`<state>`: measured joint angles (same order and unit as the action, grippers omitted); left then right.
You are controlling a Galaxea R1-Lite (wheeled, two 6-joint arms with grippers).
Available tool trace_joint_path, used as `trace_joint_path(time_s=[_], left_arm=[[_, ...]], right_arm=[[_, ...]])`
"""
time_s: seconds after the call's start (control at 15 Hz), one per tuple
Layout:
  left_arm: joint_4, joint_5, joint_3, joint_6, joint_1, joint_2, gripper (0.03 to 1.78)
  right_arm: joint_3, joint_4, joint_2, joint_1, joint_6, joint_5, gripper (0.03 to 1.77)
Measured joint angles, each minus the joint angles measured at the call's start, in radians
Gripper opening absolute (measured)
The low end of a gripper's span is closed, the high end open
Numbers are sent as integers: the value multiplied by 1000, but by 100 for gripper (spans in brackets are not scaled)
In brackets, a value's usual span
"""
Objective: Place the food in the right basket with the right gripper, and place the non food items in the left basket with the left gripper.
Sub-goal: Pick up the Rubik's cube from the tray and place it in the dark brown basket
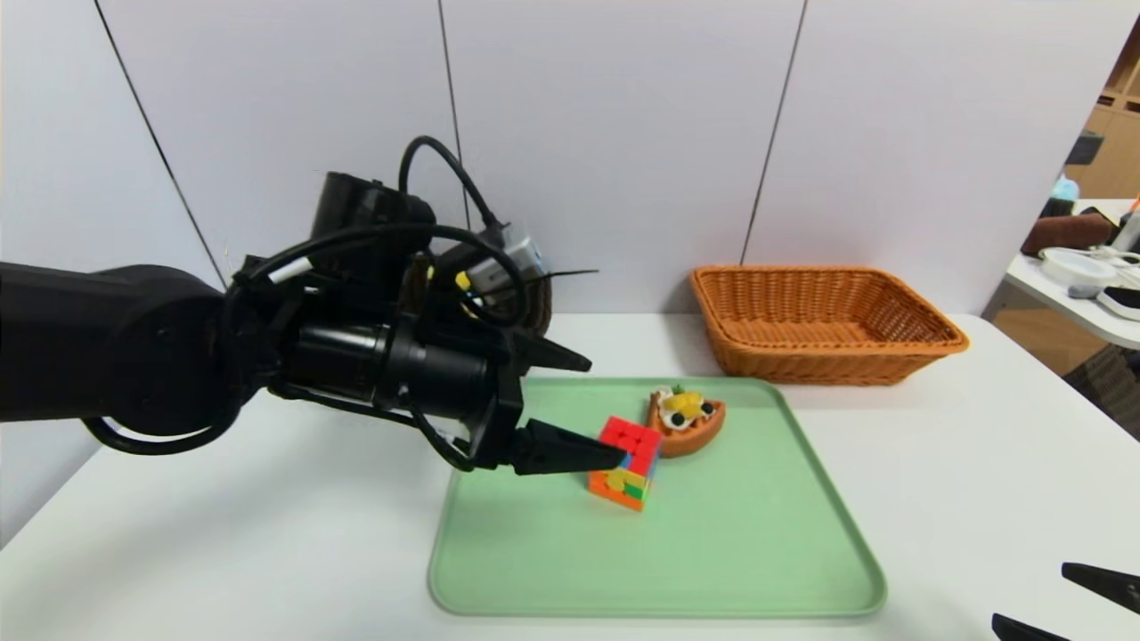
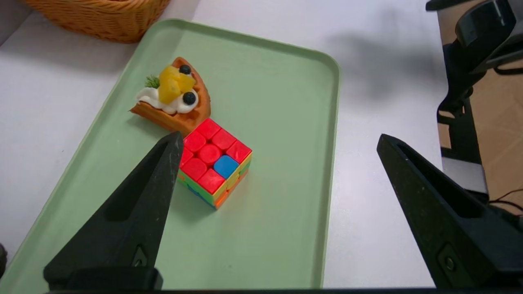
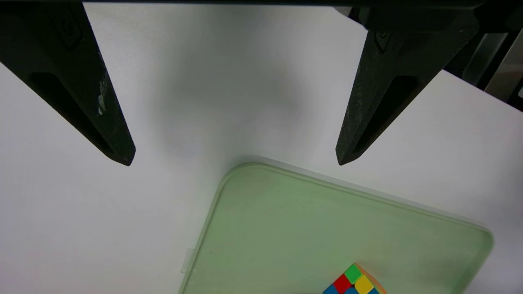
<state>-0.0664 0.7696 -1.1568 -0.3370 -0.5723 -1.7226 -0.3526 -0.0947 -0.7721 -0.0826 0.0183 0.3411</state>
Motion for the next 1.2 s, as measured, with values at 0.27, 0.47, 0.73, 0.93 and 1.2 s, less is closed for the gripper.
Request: trace_joint_path(time_s=[0.27,0.47,0.73,0.93,1.2], left_arm=[[-2,102,-8,-158,-8,-87,169],[0,104,-44,-233,-11,-153,169],[-1,105,-98,-293,-10,-236,169],[0,106,-138,-350,-10,-294,169],[8,110,-183,-411,-1,-346,169]], right_arm=[[5,-2,7,0,0,-2,170],[11,-8,17,0,0,-3,170],[21,-10,25,0,0,-3,170],[31,-7,28,0,2,-4,170],[56,-5,37,1,1,-3,170]])
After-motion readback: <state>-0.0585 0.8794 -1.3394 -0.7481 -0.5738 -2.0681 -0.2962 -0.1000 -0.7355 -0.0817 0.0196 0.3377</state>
